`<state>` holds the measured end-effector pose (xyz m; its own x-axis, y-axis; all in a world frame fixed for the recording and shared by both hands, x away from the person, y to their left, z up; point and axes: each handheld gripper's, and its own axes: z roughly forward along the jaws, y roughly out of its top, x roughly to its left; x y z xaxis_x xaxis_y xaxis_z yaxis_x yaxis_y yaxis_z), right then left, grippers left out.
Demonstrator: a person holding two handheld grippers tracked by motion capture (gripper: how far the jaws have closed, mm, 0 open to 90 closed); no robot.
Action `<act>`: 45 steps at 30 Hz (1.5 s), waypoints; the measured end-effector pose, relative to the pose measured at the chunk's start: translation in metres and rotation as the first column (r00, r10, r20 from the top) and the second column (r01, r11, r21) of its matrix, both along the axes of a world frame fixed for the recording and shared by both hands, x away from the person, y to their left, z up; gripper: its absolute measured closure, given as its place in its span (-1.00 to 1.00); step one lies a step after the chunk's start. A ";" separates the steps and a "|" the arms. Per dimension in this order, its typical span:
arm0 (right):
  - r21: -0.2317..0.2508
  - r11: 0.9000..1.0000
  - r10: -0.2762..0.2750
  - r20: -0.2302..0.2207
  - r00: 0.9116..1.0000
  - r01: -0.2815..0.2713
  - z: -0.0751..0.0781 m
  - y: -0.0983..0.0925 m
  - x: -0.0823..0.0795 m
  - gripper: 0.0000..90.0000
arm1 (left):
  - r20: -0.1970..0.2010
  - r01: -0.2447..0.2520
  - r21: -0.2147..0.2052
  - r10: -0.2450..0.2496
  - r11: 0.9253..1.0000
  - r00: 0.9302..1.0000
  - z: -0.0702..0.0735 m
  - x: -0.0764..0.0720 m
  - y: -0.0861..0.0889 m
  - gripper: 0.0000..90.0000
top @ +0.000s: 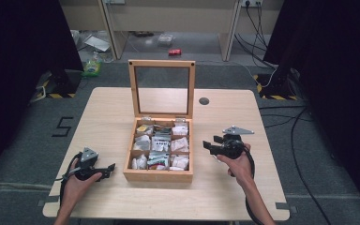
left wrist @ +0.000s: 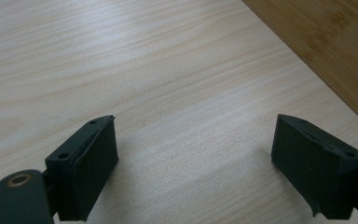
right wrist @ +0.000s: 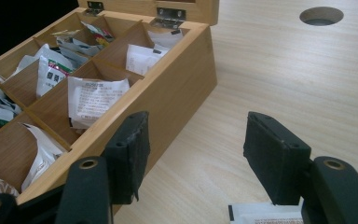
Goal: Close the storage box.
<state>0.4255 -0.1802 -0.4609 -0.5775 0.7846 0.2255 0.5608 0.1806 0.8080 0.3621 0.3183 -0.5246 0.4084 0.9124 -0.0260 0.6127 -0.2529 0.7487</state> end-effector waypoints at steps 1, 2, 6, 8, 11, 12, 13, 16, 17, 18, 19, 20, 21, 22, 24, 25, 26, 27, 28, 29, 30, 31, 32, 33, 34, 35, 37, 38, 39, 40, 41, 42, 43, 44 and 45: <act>-0.001 1.000 0.004 -0.001 1.000 -0.004 0.000 0.001 0.000 -0.09 | 0.000 0.000 0.000 0.000 1.000 1.000 0.000 0.000 0.000 -0.69; -0.003 1.000 0.005 0.001 1.000 -0.005 0.000 0.002 0.000 -0.09 | 0.000 0.000 0.000 0.000 1.000 1.000 0.000 0.000 0.000 -0.69; -0.003 1.000 0.004 0.013 1.000 -0.004 0.005 0.004 0.002 -0.09 | 0.000 0.000 0.000 0.000 1.000 1.000 0.000 0.000 0.000 -0.69; 0.000 1.000 0.003 0.021 1.000 -0.003 0.008 0.005 0.004 -0.09 | 0.000 0.000 0.000 0.000 1.000 1.000 0.000 0.000 0.000 -0.69; 0.009 1.000 0.005 0.031 0.999 -0.006 0.012 0.008 0.008 -0.09 | 0.000 0.000 0.000 0.000 1.000 1.000 0.000 0.000 0.000 -0.69; 0.008 1.000 0.004 0.034 0.999 -0.005 0.013 0.009 0.009 -0.09 | 0.000 0.001 0.000 -0.001 1.000 1.000 0.000 0.000 0.000 -0.69; 0.008 1.000 0.004 0.034 0.999 -0.005 0.013 0.009 0.009 -0.09 | 0.000 0.000 0.000 0.000 1.000 1.000 0.000 0.000 0.000 -0.69; 0.001 1.000 0.001 0.036 0.999 -0.001 0.017 0.014 0.016 -0.09 | 0.000 0.001 0.000 -0.001 1.000 1.000 0.000 0.000 0.000 -0.69; 0.002 1.000 0.000 0.038 0.999 0.000 0.018 0.016 0.018 -0.09 | 0.000 0.000 0.000 0.000 1.000 1.000 0.000 0.000 0.000 -0.69; 0.002 1.000 0.000 0.038 0.999 0.000 0.018 0.016 0.018 -0.09 | 0.000 0.000 0.000 0.000 1.000 1.000 0.000 0.000 0.000 -0.69; -0.001 1.000 0.001 0.047 0.999 -0.001 0.020 0.018 0.022 -0.08 | 0.000 0.000 0.000 0.000 1.000 1.000 0.000 0.000 0.000 -0.69; -0.001 1.000 -0.002 0.049 0.999 0.002 0.021 0.020 0.025 -0.09 | 0.000 0.001 0.000 -0.001 1.000 1.000 0.000 0.000 0.000 -0.69; -0.001 1.000 -0.005 0.048 0.999 0.005 0.021 0.022 0.027 -0.08 | -0.002 0.004 0.002 -0.004 1.000 1.000 0.000 0.000 0.000 -0.69; -0.001 1.000 -0.005 0.048 0.999 0.005 0.021 0.022 0.027 -0.08 | -0.002 0.004 0.002 -0.004 1.000 1.000 0.000 0.000 0.000 -0.69; -0.006 1.000 -0.003 0.064 0.998 0.004 0.024 0.027 0.036 -0.08 | -0.002 0.005 0.002 -0.005 1.000 1.000 0.000 0.000 0.000 -0.69; -0.006 1.000 -0.003 0.064 0.998 0.004 0.024 0.027 0.036 -0.08 | -0.001 0.004 0.002 -0.004 1.000 1.000 0.000 0.000 0.000 -0.69; -0.009 1.000 -0.004 0.067 0.998 0.004 0.025 0.030 0.040 -0.08 | -0.002 0.005 0.002 -0.005 1.000 1.000 0.000 0.000 0.000 -0.69; -0.010 1.000 -0.007 0.071 0.997 0.008 0.025 0.031 0.043 -0.07 | -0.002 0.005 0.002 -0.005 1.000 1.000 0.000 0.000 0.000 -0.69; -0.010 1.000 -0.007 0.071 0.997 0.008 0.025 0.031 0.043 -0.07 | -0.002 0.005 0.002 -0.005 1.000 1.000 0.000 0.000 0.000 -0.69; -0.005 1.000 -0.004 0.074 0.997 0.004 0.025 0.034 0.049 -0.07 | -0.002 0.005 0.002 -0.005 1.000 1.000 0.000 0.000 0.000 -0.69; 0.000 1.000 -0.003 0.073 0.997 0.003 0.025 0.035 0.052 -0.06 | -0.002 0.005 0.002 -0.005 1.000 1.000 0.000 0.000 0.000 -0.69; 0.002 1.000 -0.004 0.073 0.997 0.004 0.024 0.036 0.055 -0.06 | -0.002 0.005 0.002 -0.005 1.000 1.000 0.000 0.000 0.000 -0.69; 0.003 1.000 -0.003 0.074 0.997 0.003 0.023 0.037 0.058 -0.06 | -0.002 0.005 0.002 -0.005 1.000 1.000 0.000 0.000 0.000 -0.69; -0.001 1.000 -0.002 0.074 0.997 0.002 0.023 0.038 0.060 -0.06 | -0.002 0.005 0.002 -0.005 1.000 1.000 0.000 0.000 0.000 -0.69; 0.001 1.000 0.004 0.077 0.997 -0.004 0.023 0.039 0.063 -0.05 | -0.002 0.005 0.002 -0.005 1.000 1.000 0.000 0.000 0.000 -0.69; 0.001 1.000 0.004 0.077 0.997 -0.004 0.023 0.039 0.063 -0.05 | -0.002 0.005 0.002 -0.005 1.000 1.000 0.000 0.000 0.000 -0.69; 0.008 1.000 0.006 0.076 0.997 -0.006 0.024 0.042 0.067 -0.05 | -0.002 0.005 0.002 -0.005 1.000 1.000 0.000 0.000 0.000 -0.69; 0.002 1.000 0.006 0.084 0.996 -0.006 0.024 0.043 0.069 -0.04 | -0.002 0.005 0.002 -0.005 1.000 1.000 0.000 0.000 0.000 -0.69; 0.001 1.000 0.006 0.082 0.997 -0.007 0.024 0.045 0.072 -0.04 | -0.002 0.005 0.002 -0.005 1.000 1.000 0.000 0.000 0.000 -0.69; -0.001 1.000 0.010 0.081 0.997 -0.009 0.025 0.048 0.075 -0.04 | -0.002 0.005 0.002 -0.005 1.000 1.000 0.000 0.000 0.000 -0.69; -0.001 1.000 0.010 0.081 0.997 -0.009 0.025 0.048 0.075 -0.04 | -0.002 0.005 0.002 -0.005 1.000 1.000 0.000 0.000 0.000 -0.69; -0.012 1.000 0.016 0.081 0.997 -0.015 0.024 0.051 0.080 -0.02 | -0.002 0.005 0.002 -0.005 1.000 1.000 0.000 0.000 0.000 -0.69; -0.012 1.000 0.016 0.081 0.997 -0.015 0.024 0.051 0.080 -0.02 | -0.002 0.005 0.002 -0.005 1.000 1.000 0.000 0.000 0.000 -0.69; -0.015 1.000 0.017 0.080 0.997 -0.016 0.024 0.053 0.082 -0.02 | -0.002 0.004 0.002 -0.004 1.000 1.000 0.000 0.000 0.000 -0.69; -0.016 1.000 0.018 0.079 0.997 -0.016 0.024 0.054 0.084 -0.01 | -0.002 0.005 0.002 -0.005 1.000 1.000 0.000 0.000 0.000 -0.69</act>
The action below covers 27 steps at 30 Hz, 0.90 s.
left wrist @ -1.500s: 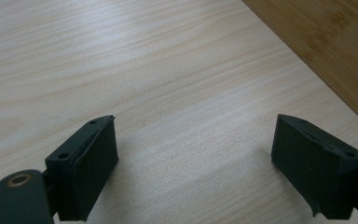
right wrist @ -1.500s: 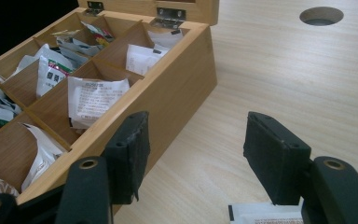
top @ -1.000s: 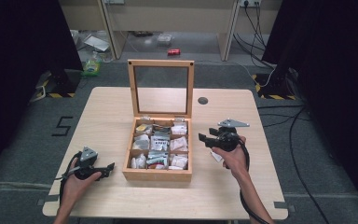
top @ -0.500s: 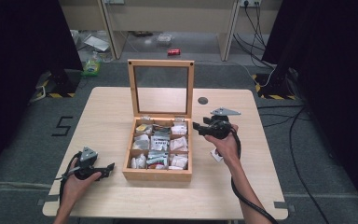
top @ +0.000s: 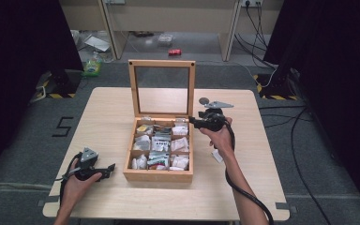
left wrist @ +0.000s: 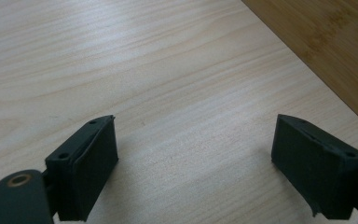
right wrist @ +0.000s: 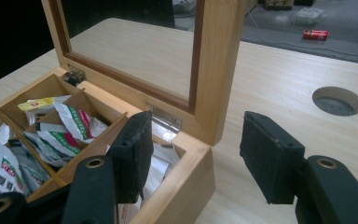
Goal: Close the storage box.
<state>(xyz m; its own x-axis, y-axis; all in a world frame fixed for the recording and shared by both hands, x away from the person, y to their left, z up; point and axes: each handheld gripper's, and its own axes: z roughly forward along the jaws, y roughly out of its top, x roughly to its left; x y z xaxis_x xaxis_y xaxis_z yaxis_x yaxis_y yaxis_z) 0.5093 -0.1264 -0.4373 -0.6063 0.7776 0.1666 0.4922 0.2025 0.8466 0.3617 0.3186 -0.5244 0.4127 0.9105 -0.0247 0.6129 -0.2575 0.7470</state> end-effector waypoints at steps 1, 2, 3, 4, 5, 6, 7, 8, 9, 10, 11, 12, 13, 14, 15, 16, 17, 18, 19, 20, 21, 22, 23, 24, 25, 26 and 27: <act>0.001 1.000 0.004 0.004 1.000 -0.004 0.000 0.003 0.004 0.01 | 0.000 0.000 0.000 0.000 1.000 1.000 0.000 0.000 0.000 -0.69; 0.001 1.000 0.004 0.004 1.000 -0.004 0.000 0.003 0.004 0.01 | 0.000 0.000 0.000 0.000 1.000 1.000 0.000 0.000 0.000 -0.69; 0.005 1.000 0.005 0.006 1.000 -0.005 0.001 0.005 0.007 0.02 | 0.000 0.000 -0.001 0.000 1.000 1.000 0.000 0.000 0.000 -0.69; -0.001 1.000 0.007 0.010 1.000 -0.007 0.001 0.006 0.009 0.02 | 0.000 0.000 0.000 0.000 1.000 1.000 0.000 0.000 0.000 -0.69; -0.001 1.000 0.007 0.010 1.000 -0.007 0.001 0.006 0.009 0.02 | 0.000 0.000 0.000 0.000 1.000 1.000 0.000 0.000 0.000 -0.69; -0.002 1.000 0.005 0.012 1.000 -0.005 0.001 0.008 0.011 0.02 | 0.000 0.000 0.000 0.000 1.000 1.000 0.000 0.000 0.000 -0.69; -0.001 1.000 0.004 0.013 1.000 -0.003 0.001 0.009 0.013 0.01 | 0.000 -0.001 0.000 0.001 1.000 1.000 0.000 0.000 0.000 -0.69; -0.007 1.000 0.004 0.014 1.000 -0.004 0.001 0.010 0.015 0.01 | 0.000 0.000 0.000 0.000 1.000 1.000 0.000 0.000 0.000 -0.69; -0.006 1.000 0.001 0.014 1.000 -0.001 0.002 0.012 0.020 0.01 | 0.001 0.000 0.000 0.000 1.000 1.000 0.000 0.000 0.000 -0.69; -0.006 1.000 0.001 0.014 1.000 -0.001 0.002 0.012 0.020 0.01 | 0.001 0.000 0.000 0.000 1.000 1.000 0.000 0.000 0.000 -0.69; -0.005 1.000 -0.003 0.017 1.000 0.003 0.002 0.013 0.025 0.01 | 0.001 0.000 0.000 0.000 1.000 1.000 0.000 0.000 0.000 -0.69; -0.003 1.000 -0.002 0.017 1.000 0.002 0.003 0.015 0.028 0.01 | 0.001 0.000 0.000 0.000 1.000 1.000 0.000 0.000 0.000 -0.69; -0.003 1.000 -0.002 0.017 1.000 0.002 0.003 0.015 0.028 0.01 | 0.000 0.000 -0.001 0.000 1.000 1.000 0.000 0.000 0.000 -0.69; -0.004 1.000 0.000 0.019 1.000 0.000 0.004 0.016 0.030 0.01 | 0.000 0.000 0.000 0.000 1.000 1.000 0.000 0.000 0.000 -0.69; -0.003 1.000 0.003 0.021 1.000 -0.003 0.007 0.018 0.034 0.02 | 0.000 0.000 0.000 0.000 1.000 1.000 0.000 0.000 0.000 -0.69; -0.003 1.000 0.003 0.021 1.000 -0.003 0.007 0.018 0.034 0.02 | 0.000 0.000 0.000 0.000 1.000 1.000 0.000 0.000 0.000 -0.69; -0.004 1.000 0.002 0.022 1.000 -0.002 0.008 0.019 0.035 0.02 | 0.001 0.000 0.000 0.000 1.000 1.000 0.000 0.000 0.000 -0.69; -0.001 1.000 0.002 0.020 1.000 -0.002 0.009 0.020 0.037 0.03 | 0.000 0.000 0.000 0.000 1.000 1.000 0.000 0.000 0.000 -0.69; 0.009 1.000 0.006 0.030 1.000 -0.006 0.013 0.022 0.040 0.07 | 0.000 0.000 -0.001 0.000 1.000 1.000 0.000 0.000 0.000 -0.69; 0.013 1.000 0.010 0.031 0.999 -0.010 0.014 0.023 0.040 0.06 | 0.000 0.000 -0.001 0.000 1.000 1.000 0.000 0.000 0.000 -0.69; 0.013 1.000 0.010 0.031 0.999 -0.010 0.014 0.023 0.040 0.06 | 0.000 0.000 0.000 0.000 1.000 1.000 0.000 0.000 0.000 -0.69; 0.009 1.000 0.010 0.034 0.999 -0.011 0.016 0.025 0.041 0.05 | 0.001 0.000 0.000 0.000 1.000 1.000 0.000 0.000 0.000 -0.69; -0.007 1.000 0.008 0.033 0.999 -0.008 0.017 0.027 0.042 0.07 | 0.001 0.000 0.000 0.000 1.000 1.000 0.000 0.000 0.000 -0.69; -0.012 1.000 0.008 0.036 0.999 -0.007 0.018 0.027 0.043 0.08 | 0.001 0.000 -0.001 0.000 1.000 1.000 0.000 0.000 0.000 -0.69; -0.012 1.000 0.008 0.036 0.999 -0.007 0.018 0.027 0.043 0.08 | 0.001 0.000 -0.001 0.000 1.000 1.000 0.000 0.000 0.000 -0.70; -0.010 1.000 0.004 0.032 0.999 -0.004 0.018 0.027 0.043 0.11 | 0.001 0.000 0.000 0.000 1.000 1.000 0.000 0.000 0.000 -0.70; -0.010 1.000 0.004 0.034 0.999 -0.003 0.019 0.027 0.043 0.14 | 0.001 0.000 -0.001 0.000 1.000 1.000 0.000 0.000 0.000 -0.69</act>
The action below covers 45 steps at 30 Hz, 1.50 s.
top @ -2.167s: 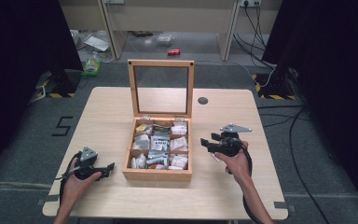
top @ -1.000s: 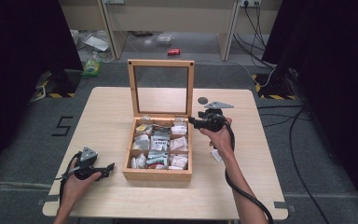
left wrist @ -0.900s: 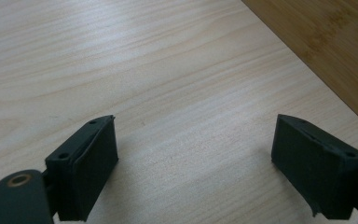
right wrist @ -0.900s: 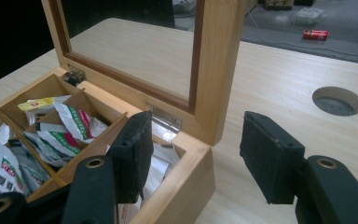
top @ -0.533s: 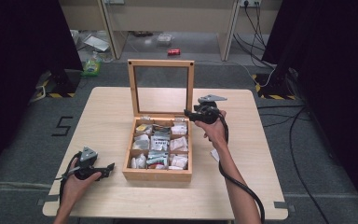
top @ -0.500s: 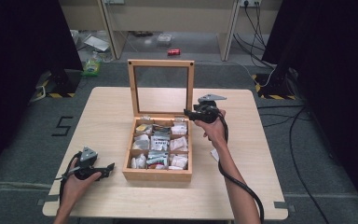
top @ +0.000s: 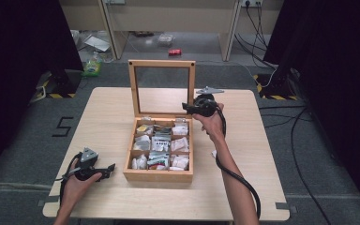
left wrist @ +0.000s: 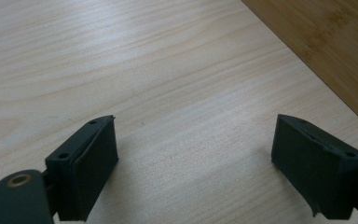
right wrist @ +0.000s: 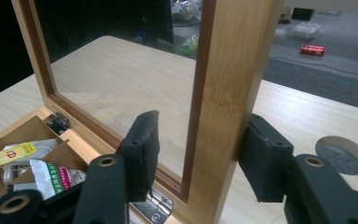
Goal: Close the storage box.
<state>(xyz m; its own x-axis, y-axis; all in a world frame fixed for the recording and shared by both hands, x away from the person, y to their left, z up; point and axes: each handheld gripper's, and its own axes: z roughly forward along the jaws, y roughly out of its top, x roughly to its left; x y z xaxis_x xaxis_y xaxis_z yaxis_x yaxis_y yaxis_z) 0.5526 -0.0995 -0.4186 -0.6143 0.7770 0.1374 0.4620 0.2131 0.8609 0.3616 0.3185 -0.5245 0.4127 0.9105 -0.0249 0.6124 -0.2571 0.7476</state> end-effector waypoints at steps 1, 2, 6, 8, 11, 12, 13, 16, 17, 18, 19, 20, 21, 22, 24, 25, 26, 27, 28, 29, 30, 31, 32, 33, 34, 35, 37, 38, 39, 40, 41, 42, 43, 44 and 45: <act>-0.003 1.000 0.003 0.005 1.000 -0.003 0.000 -0.001 0.001 0.16 | 0.000 0.000 0.000 0.000 1.000 1.000 0.000 0.000 0.000 -0.69; -0.003 1.000 0.001 0.013 1.000 -0.001 0.001 -0.002 0.001 0.19 | 0.000 0.000 0.000 0.000 1.000 1.000 0.000 0.000 0.000 -0.69; 0.021 1.000 -0.007 0.019 1.000 0.007 0.004 -0.001 0.004 0.22 | 0.000 0.000 0.000 0.000 1.000 1.000 0.000 0.000 0.000 -0.69; 0.014 1.000 -0.009 0.025 1.000 0.009 0.005 -0.001 0.005 0.25 | 0.000 0.000 0.000 0.000 1.000 1.000 0.000 0.000 0.000 -0.69; -0.019 1.000 -0.004 0.041 0.999 0.005 0.008 0.000 0.004 0.30 | -0.001 0.001 0.000 -0.001 1.000 1.000 0.000 0.000 0.000 -0.70; -0.025 1.000 -0.003 0.042 0.999 0.004 0.009 0.000 0.004 0.31 | 0.000 0.000 0.000 0.000 1.000 1.000 0.000 0.000 0.000 -0.70; -0.020 1.000 -0.001 0.048 0.999 0.002 0.009 -0.001 0.002 0.32 | 0.000 0.000 0.000 0.000 1.000 1.000 0.000 0.000 0.000 -0.70; 0.003 1.000 -0.007 0.052 0.999 0.007 0.009 -0.002 0.000 0.33 | 0.000 0.000 0.000 0.000 1.000 1.000 0.000 0.000 0.000 -0.70; 0.003 1.000 -0.007 0.052 0.999 0.007 0.009 -0.002 0.000 0.33 | 0.000 0.000 0.001 0.000 1.000 1.000 0.000 0.000 0.000 -0.70; 0.006 1.000 -0.007 0.053 0.999 0.007 0.009 -0.002 -0.001 0.33 | 0.000 0.000 0.000 0.000 1.000 1.000 0.000 0.000 0.000 -0.70; 0.007 1.000 -0.008 0.055 0.998 0.008 0.009 -0.002 -0.002 0.34 | 0.000 0.000 0.000 0.000 1.000 1.000 0.000 0.000 0.000 -0.70; 0.014 1.000 -0.005 0.057 0.998 0.005 0.010 -0.003 -0.005 0.34 | 0.000 0.000 0.000 0.000 1.000 1.000 0.000 0.000 0.000 -0.70; 0.012 1.000 -0.003 0.059 0.998 0.002 0.011 -0.003 -0.006 0.34 | 0.000 0.000 0.000 0.000 1.000 1.000 0.000 0.000 0.000 -0.70; 0.006 1.000 -0.002 0.061 0.998 0.002 0.011 -0.003 -0.007 0.34 | 0.000 0.000 0.000 0.000 1.000 1.000 0.000 0.000 0.000 -0.70; 0.007 1.000 -0.002 0.060 0.998 0.001 0.012 -0.003 -0.008 0.34 | 0.000 0.000 0.000 0.000 1.000 1.000 0.000 0.000 0.000 -0.70; -0.002 1.000 -0.004 0.063 0.998 0.004 0.014 -0.002 -0.011 0.33 | 0.000 0.000 0.000 0.000 1.000 1.000 0.000 0.000 0.000 -0.70; -0.002 1.000 -0.004 0.063 0.998 0.004 0.014 -0.002 -0.011 0.33 | 0.000 0.000 0.000 0.000 1.000 1.000 0.000 0.000 0.000 -0.70; -0.011 1.000 -0.003 0.069 0.998 0.004 0.015 -0.002 -0.013 0.33 | 0.000 0.000 0.000 0.000 1.000 1.000 0.000 0.000 0.000 -0.70; -0.013 1.000 -0.002 0.068 0.998 0.003 0.016 -0.002 -0.014 0.33 | 0.000 0.000 0.000 0.000 1.000 1.000 0.000 0.000 0.000 -0.70; -0.010 1.000 -0.004 0.072 0.997 0.005 0.017 -0.002 -0.018 0.32 | 0.000 0.001 0.000 -0.001 1.000 1.000 0.000 0.000 0.000 -0.70; -0.010 1.000 -0.004 0.072 0.997 0.005 0.017 -0.002 -0.018 0.32 | 0.000 0.000 0.001 0.000 1.000 1.000 0.000 0.000 0.000 -0.70; -0.008 1.000 -0.014 0.070 0.997 0.015 0.019 -0.002 -0.022 0.32 | 0.000 0.000 0.000 0.000 1.000 1.000 0.000 0.000 0.000 -0.70; -0.009 1.000 -0.013 0.075 0.997 0.014 0.020 -0.002 -0.023 0.32 | 0.000 0.000 0.000 0.000 1.000 1.000 0.000 0.000 0.000 -0.70; -0.011 1.000 -0.012 0.077 0.997 0.013 0.022 -0.002 -0.025 0.33 | 0.000 0.001 0.000 -0.001 1.000 1.000 0.000 0.000 0.000 -0.70; -0.010 1.000 -0.009 0.081 0.997 0.010 0.024 -0.003 -0.026 0.35 | 0.000 0.001 0.000 -0.001 1.000 1.000 0.000 0.000 0.000 -0.70; -0.001 1.000 -0.011 0.082 0.997 0.011 0.026 -0.004 -0.027 0.36 | 0.000 0.000 0.000 0.000 1.000 1.000 0.000 0.000 0.000 -0.70; 0.015 1.000 -0.014 0.083 0.996 0.013 0.028 -0.006 -0.028 0.38 | 0.000 0.001 0.000 -0.001 1.000 1.000 0.000 0.000 0.000 -0.70; 0.031 0.999 -0.014 0.089 0.996 0.012 0.033 -0.008 -0.029 0.39 | 0.000 0.000 0.000 0.000 1.000 1.000 0.000 0.000 0.000 -0.70; 0.031 0.999 -0.014 0.089 0.996 0.012 0.033 -0.008 -0.029 0.39 | 0.000 0.000 0.000 0.000 1.000 1.000 0.000 0.000 0.000 -0.70; 0.024 1.000 -0.012 0.093 0.996 0.009 0.037 -0.008 -0.031 0.39 | 0.000 0.000 0.000 0.000 1.000 1.000 0.000 0.000 0.000 -0.70; 0.024 1.000 -0.012 0.096 0.995 0.010 0.038 -0.008 -0.032 0.39 | 0.000 0.000 0.000 0.000 1.000 1.000 0.000 0.000 0.000 -0.69; 0.024 1.000 -0.012 0.096 0.995 0.010 0.038 -0.008 -0.032 0.39 | 0.000 0.000 0.000 0.000 1.000 1.000 0.000 0.000 0.000 -0.69; 0.016 1.000 -0.010 0.100 0.995 0.009 0.040 -0.007 -0.033 0.38 | 0.000 0.000 0.000 0.000 1.000 1.000 0.000 0.000 0.000 -0.70; 0.011 1.000 -0.009 0.100 0.995 0.007 0.041 -0.007 -0.035 0.38 | 0.000 0.000 0.000 0.000 1.000 1.000 0.000 0.000 0.000 -0.69; 0.011 1.000 -0.008 0.102 0.995 0.006 0.041 -0.007 -0.035 0.37 | 0.000 0.000 0.000 0.000 1.000 1.000 0.000 0.000 0.000 -0.70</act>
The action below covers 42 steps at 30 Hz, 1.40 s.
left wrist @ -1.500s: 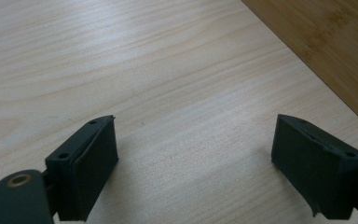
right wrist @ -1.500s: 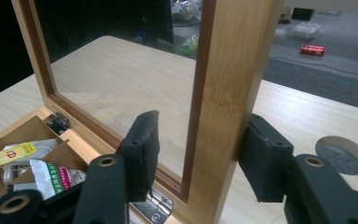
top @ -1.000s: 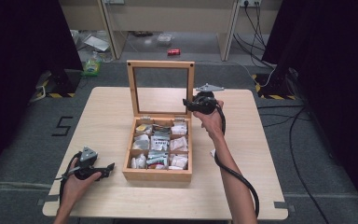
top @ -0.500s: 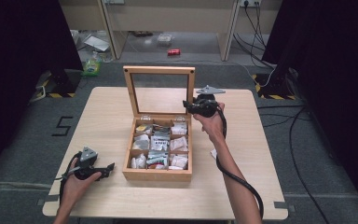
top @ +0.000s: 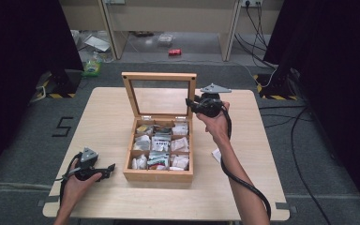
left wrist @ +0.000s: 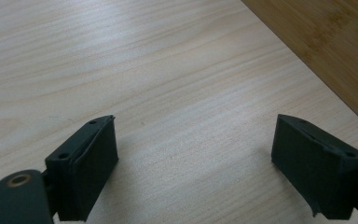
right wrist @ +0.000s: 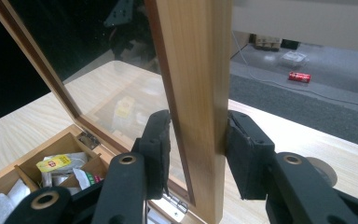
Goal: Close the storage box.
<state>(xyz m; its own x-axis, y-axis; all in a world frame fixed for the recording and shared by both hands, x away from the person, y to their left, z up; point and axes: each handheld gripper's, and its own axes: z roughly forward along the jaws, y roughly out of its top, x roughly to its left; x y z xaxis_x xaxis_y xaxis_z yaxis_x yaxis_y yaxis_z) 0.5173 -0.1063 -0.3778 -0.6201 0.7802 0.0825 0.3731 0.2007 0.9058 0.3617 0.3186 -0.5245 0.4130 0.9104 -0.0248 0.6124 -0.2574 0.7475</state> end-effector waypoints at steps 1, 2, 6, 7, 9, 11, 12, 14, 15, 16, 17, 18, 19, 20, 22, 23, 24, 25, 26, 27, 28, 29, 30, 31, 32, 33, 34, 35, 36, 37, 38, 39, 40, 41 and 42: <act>-0.002 1.000 -0.002 -0.001 1.000 0.002 0.000 0.000 -0.001 0.37 | 0.000 0.000 0.000 0.000 1.000 1.000 0.000 0.000 0.000 -0.70; 0.002 1.000 -0.002 -0.002 1.000 0.002 0.000 0.000 -0.002 0.37 | 0.000 0.000 0.000 0.000 1.000 1.000 0.000 0.000 0.000 -0.70; 0.027 1.000 0.001 -0.012 1.000 -0.001 0.001 -0.001 -0.007 0.33 | 0.000 0.000 0.000 0.000 1.000 1.000 0.000 0.000 0.000 -0.70; 0.027 1.000 0.001 -0.012 1.000 -0.001 0.001 -0.001 -0.007 0.33 | 0.000 0.000 0.000 0.000 1.000 1.000 0.000 0.000 0.000 -0.70; 0.032 0.999 0.008 -0.011 1.000 -0.007 0.003 -0.003 -0.010 0.32 | 0.000 0.000 0.000 0.000 1.000 1.000 0.000 0.000 0.000 -0.70; 0.029 1.000 0.011 -0.013 1.000 -0.011 0.004 -0.004 -0.014 0.30 | 0.000 0.000 0.000 0.000 1.000 1.000 0.000 0.000 0.000 -0.70; 0.026 1.000 0.015 -0.013 1.000 -0.015 0.005 -0.004 -0.016 0.30 | 0.000 0.000 0.000 0.000 1.000 1.000 0.000 0.000 0.000 -0.70; 0.023 1.000 0.018 -0.009 1.000 -0.017 0.007 -0.004 -0.019 0.29 | 0.000 0.000 0.000 0.000 1.000 1.000 0.000 0.000 0.000 -0.70; 0.023 1.000 0.018 -0.009 1.000 -0.017 0.007 -0.004 -0.019 0.29 | 0.000 0.000 0.000 0.000 1.000 1.000 0.000 0.000 0.000 -0.70; 0.023 1.000 0.019 -0.009 1.000 -0.019 0.008 -0.004 -0.023 0.28 | 0.000 0.000 0.000 0.000 1.000 1.000 0.000 0.000 0.000 -0.70; 0.023 1.000 0.019 -0.009 1.000 -0.019 0.008 -0.004 -0.023 0.28 | 0.000 0.000 0.000 0.000 1.000 1.000 0.000 0.000 0.000 -0.70; 0.019 1.000 0.020 -0.010 1.000 -0.020 0.009 -0.005 -0.024 0.29 | 0.000 0.000 0.000 0.000 1.000 1.000 0.000 0.000 0.000 -0.70; 0.027 0.999 0.022 -0.006 1.000 -0.022 0.009 -0.005 -0.026 0.29 | 0.000 0.000 0.001 0.000 1.000 1.000 0.000 0.000 0.000 -0.70; 0.038 0.999 0.022 -0.007 1.000 -0.021 0.011 -0.007 -0.029 0.29 | 0.000 0.000 0.000 0.000 1.000 1.000 0.000 0.000 0.000 -0.70; 0.029 0.999 0.026 -0.005 1.000 -0.025 0.011 -0.006 -0.032 0.28 | 0.001 0.000 0.000 0.000 1.000 1.000 0.000 0.000 0.000 -0.70; 0.029 0.999 0.026 -0.005 1.000 -0.025 0.011 -0.006 -0.032 0.28 | 0.001 -0.001 0.000 0.001 1.000 1.000 0.000 0.000 0.000 -0.70; 0.027 0.999 0.028 -0.008 1.000 -0.028 0.012 -0.006 -0.036 0.28 | 0.001 -0.001 0.000 0.001 1.000 1.000 0.000 0.000 0.000 -0.70; 0.027 0.999 0.028 -0.008 1.000 -0.028 0.012 -0.006 -0.036 0.28 | 0.001 -0.001 0.000 0.001 1.000 1.000 0.000 0.000 0.000 -0.70; 0.024 0.999 0.030 -0.004 1.000 -0.030 0.012 -0.006 -0.039 0.27 | 0.000 0.000 -0.001 0.000 1.000 1.000 0.000 0.000 0.000 -0.70; 0.019 0.999 0.030 -0.005 1.000 -0.030 0.012 -0.006 -0.040 0.27 | -0.001 0.000 -0.001 0.000 1.000 1.000 0.000 0.000 0.000 -0.70; 0.019 0.999 0.030 -0.005 1.000 -0.030 0.012 -0.006 -0.040 0.27 | -0.001 0.000 -0.001 0.000 1.000 1.000 0.000 0.000 0.000 -0.70; 0.017 0.999 0.031 -0.006 1.000 -0.031 0.011 -0.006 -0.043 0.27 | -0.001 -0.001 -0.001 0.001 1.000 1.000 0.000 0.000 0.000 -0.69; 0.017 0.999 0.031 -0.006 1.000 -0.031 0.011 -0.006 -0.043 0.27 | -0.001 -0.001 -0.001 0.001 1.000 1.000 0.000 0.000 0.000 -0.69; 0.018 0.999 0.032 -0.004 0.999 -0.032 0.011 -0.006 -0.044 0.26 | -0.001 0.000 -0.001 0.000 1.000 1.000 0.000 0.000 0.000 -0.70; 0.021 0.999 0.033 -0.003 0.999 -0.032 0.012 -0.006 -0.048 0.25 | -0.001 -0.001 -0.002 0.001 1.000 1.000 0.000 0.000 0.000 -0.70; 0.023 0.999 0.033 -0.004 0.999 -0.033 0.012 -0.006 -0.049 0.25 | -0.001 0.000 -0.002 0.000 1.000 1.000 0.000 0.000 0.000 -0.70; 0.021 0.999 0.036 0.001 0.999 -0.036 0.012 -0.007 -0.050 0.24 | -0.001 0.000 -0.002 0.000 1.000 1.000 0.000 0.000 0.000 -0.70; 0.021 0.999 0.036 0.001 0.999 -0.036 0.012 -0.007 -0.050 0.24 | 0.000 -0.001 -0.001 0.001 1.000 1.000 0.000 0.000 0.000 -0.70; 0.020 0.999 0.035 0.002 0.999 -0.035 0.013 -0.006 -0.051 0.24 | 0.001 -0.002 0.000 0.002 1.000 1.000 0.000 0.000 0.000 -0.70; 0.010 0.999 0.040 0.001 0.999 -0.040 0.012 -0.006 -0.054 0.23 | -0.003 -0.002 -0.004 0.002 1.000 1.000 0.000 0.000 0.000 -0.70; 0.007 0.999 0.041 0.001 0.999 -0.041 0.012 -0.006 -0.055 0.23 | 0.000 -0.001 -0.002 0.001 1.000 1.000 0.000 0.000 0.000 -0.70; 0.007 0.999 0.041 -0.003 0.999 -0.041 0.012 -0.006 -0.057 0.23 | 0.000 -0.001 -0.001 0.001 1.000 1.000 0.000 0.000 0.000 -0.69; 0.007 0.999 0.043 -0.001 0.999 -0.043 0.011 -0.006 -0.058 0.23 | 0.000 -0.001 -0.002 0.001 1.000 1.000 0.000 0.000 0.000 -0.70; 0.007 0.999 0.043 -0.001 0.999 -0.043 0.011 -0.006 -0.058 0.23 | 0.000 -0.001 -0.002 0.001 1.000 1.000 0.000 0.000 0.000 -0.70; 0.008 0.999 0.041 -0.002 0.999 -0.041 0.011 -0.006 -0.059 0.22 | 0.000 -0.001 -0.001 0.001 1.000 1.000 0.000 0.000 0.000 -0.70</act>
<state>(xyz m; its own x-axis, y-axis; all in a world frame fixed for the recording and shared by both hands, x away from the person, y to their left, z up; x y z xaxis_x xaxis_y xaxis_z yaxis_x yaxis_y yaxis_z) 0.4582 -0.1123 -0.3673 -0.6512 0.7535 0.0900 0.3666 0.2085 0.9067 0.3616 0.3184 -0.5245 0.4117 0.9109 -0.0261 0.6125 -0.2554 0.7481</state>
